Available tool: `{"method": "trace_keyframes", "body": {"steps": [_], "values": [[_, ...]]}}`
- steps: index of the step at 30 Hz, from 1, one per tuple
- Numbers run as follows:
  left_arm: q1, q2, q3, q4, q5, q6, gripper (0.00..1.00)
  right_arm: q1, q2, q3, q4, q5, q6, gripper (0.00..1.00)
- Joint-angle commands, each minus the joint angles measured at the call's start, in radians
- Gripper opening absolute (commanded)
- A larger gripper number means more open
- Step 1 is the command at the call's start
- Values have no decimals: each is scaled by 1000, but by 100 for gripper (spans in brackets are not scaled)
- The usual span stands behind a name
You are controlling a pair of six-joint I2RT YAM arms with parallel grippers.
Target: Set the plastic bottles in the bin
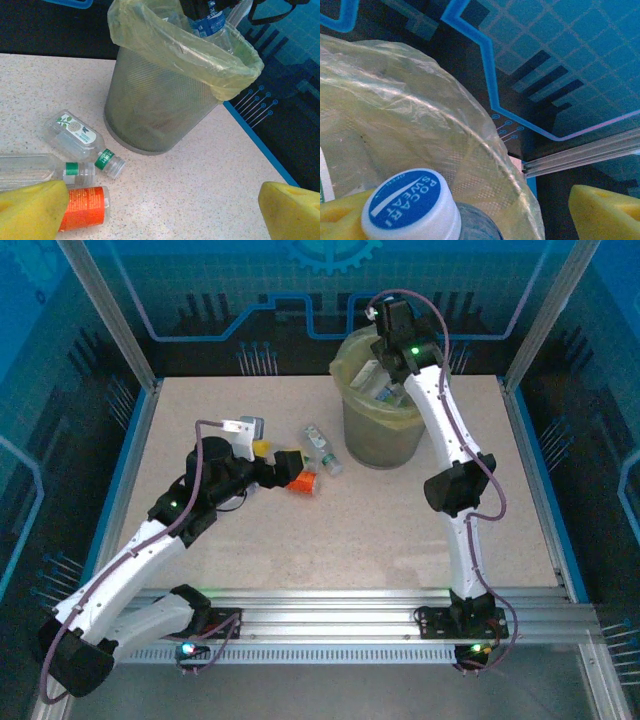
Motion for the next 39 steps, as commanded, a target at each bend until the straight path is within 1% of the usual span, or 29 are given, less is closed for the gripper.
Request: {"method": "trace_keyframes", "body": {"steps": [1, 3, 8, 12, 14, 17, 20, 24, 31, 34, 39], "values": [[8, -14, -14, -16, -15, -16, 99, -16, -5, 46, -36, 25, 16, 91], [8, -13, -14, -17, -13, -17, 99, -18, -19, 54, -53, -7, 41, 92], [10, -13, -12, -21, -12, -22, 99, -34, -67, 61, -96, -169, 148, 100], [11, -14, -12, -24, -7, -26, 99, -95, -98, 57, -131, -359, 299, 100], [11, -14, -11, -30, -8, -25, 99, -119, -110, 42, -135, -408, 351, 99], [14, -19, -9, -41, -15, -22, 99, -129, -127, 9, -132, -429, 376, 92], [18, -22, -11, -45, -21, -24, 99, -128, -134, -17, -133, -414, 378, 81], [28, -22, -19, -48, -21, -34, 99, -128, -132, -53, -138, -403, 380, 62], [42, -22, -27, -53, -15, -44, 99, -128, -79, -71, -159, -414, 384, 37], [53, -22, -28, -66, -20, -52, 99, -127, -62, -74, -172, -398, 391, 34], [99, -19, -31, -119, -25, -95, 99, -127, -58, -84, -186, -352, 404, 32]]}}
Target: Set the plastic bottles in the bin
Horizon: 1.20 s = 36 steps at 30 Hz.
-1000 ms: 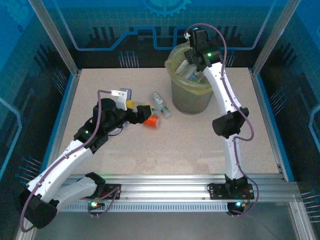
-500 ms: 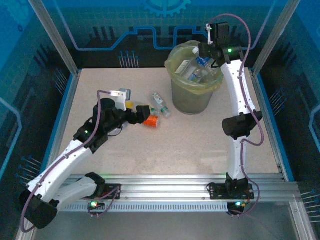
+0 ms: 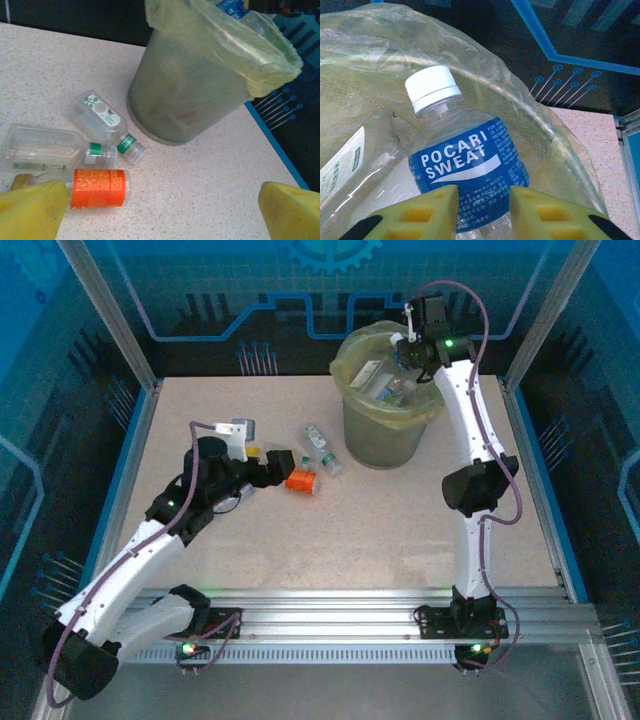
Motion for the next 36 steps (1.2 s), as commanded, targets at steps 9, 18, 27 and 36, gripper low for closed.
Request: {"method": "trace_keyframes", "body": {"steps": [9, 18, 27, 36], "values": [[121, 13, -41, -177, -11, -162, 99, 47, -35, -8, -36, 57, -16, 54], [218, 1, -99, -262, 9, -189, 99, 116, -157, -8, -68, 100, -15, 100], [235, 165, 86, -512, -63, 80, 99, 177, -420, -319, -17, 159, 83, 100], [235, 425, 241, -601, -205, 351, 99, 247, -715, -726, 90, 231, 224, 100]]}}
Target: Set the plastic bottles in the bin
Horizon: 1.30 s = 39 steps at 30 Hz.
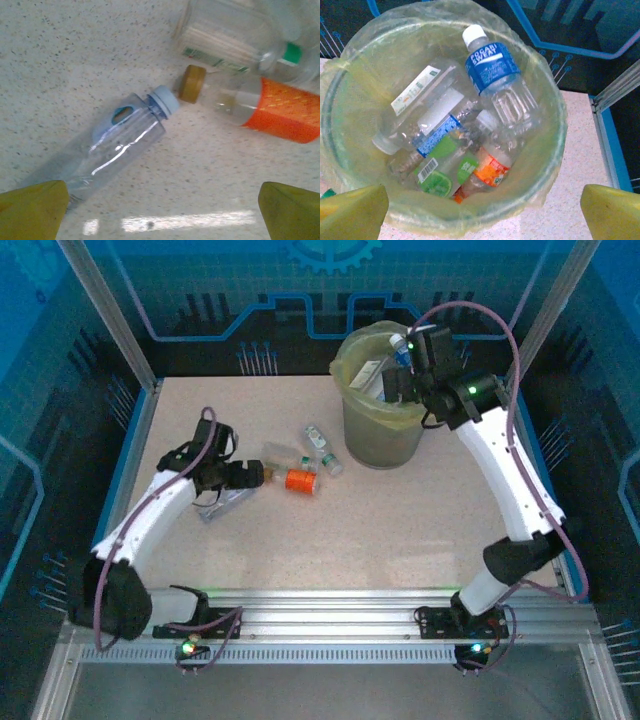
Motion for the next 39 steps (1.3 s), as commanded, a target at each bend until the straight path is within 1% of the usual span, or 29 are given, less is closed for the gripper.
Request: {"method": "trace_keyframes", "body": {"steps": [1, 5, 9, 13, 19, 24, 34, 39], "values": [[6, 84, 64, -93, -75, 174, 99, 28, -111, -133, 71, 41, 96, 100], [12, 165, 114, -169, -62, 278, 99, 46, -215, -276, 100, 47, 155, 100], [66, 212, 107, -169, -50, 326, 99, 63, -293, -371, 107, 71, 201, 100], [113, 260, 104, -177, -28, 361, 99, 68, -341, -419, 107, 79, 231, 100], [140, 321, 119, -211, 7, 394, 99, 75, -373, -452, 118, 82, 252, 100], [149, 368, 125, -213, -15, 386, 99, 79, -374, -453, 121, 85, 254, 100], [209, 486, 148, -211, -89, 314, 99, 83, -369, -460, 120, 88, 257, 100], [245, 511, 155, -187, -90, 270, 99, 85, -358, -461, 120, 84, 260, 100]]}}
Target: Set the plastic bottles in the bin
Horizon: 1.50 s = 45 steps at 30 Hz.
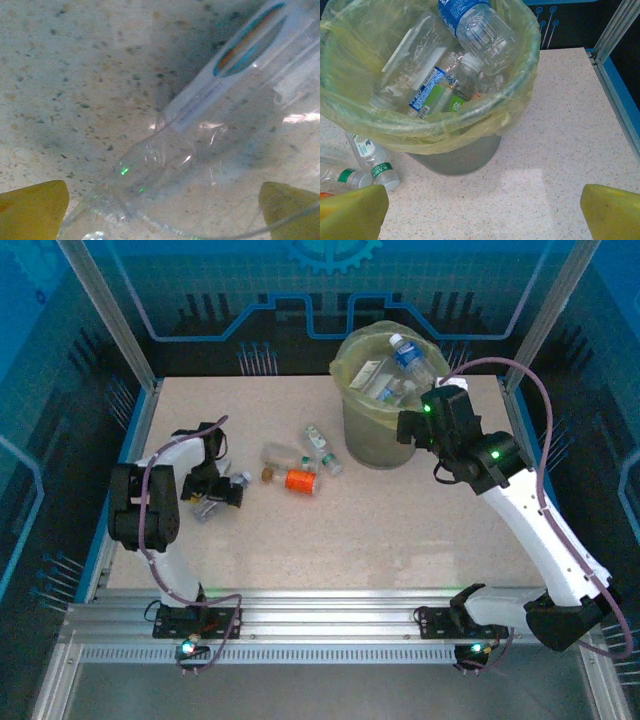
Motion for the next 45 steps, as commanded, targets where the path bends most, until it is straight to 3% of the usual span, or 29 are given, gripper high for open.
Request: {"method": "trace_keyframes", "body": {"steps": [1, 4, 11, 15, 25, 29, 32, 36, 45], "values": [[27, 20, 30, -5, -20, -52, 98, 16, 1, -4, 23, 16, 24, 100], [32, 34, 34, 3, -20, -70, 92, 18, 10, -1, 23, 13, 25, 100], [35, 34, 35, 34, 5, -106, 52, 23, 22, 4, 22, -1, 28, 100], [35, 19, 33, 52, 46, -120, 48, 24, 23, 5, 23, -6, 26, 100], [34, -196, 26, 100, 179, -147, 48, 24, 25, -13, 89, -189, 10, 100], [31, -339, 5, 157, 316, -185, 50, 26, 19, -31, 148, -318, 9, 100], [25, -430, -23, 232, 481, -243, 50, 27, 14, -54, 212, -427, 14, 100], [-56, -533, -76, 381, 628, -317, 50, 31, 23, -59, 282, -571, 20, 100], [-319, -589, -81, 630, 722, -386, 51, 55, 82, -2, 391, -811, 22, 99]]}}
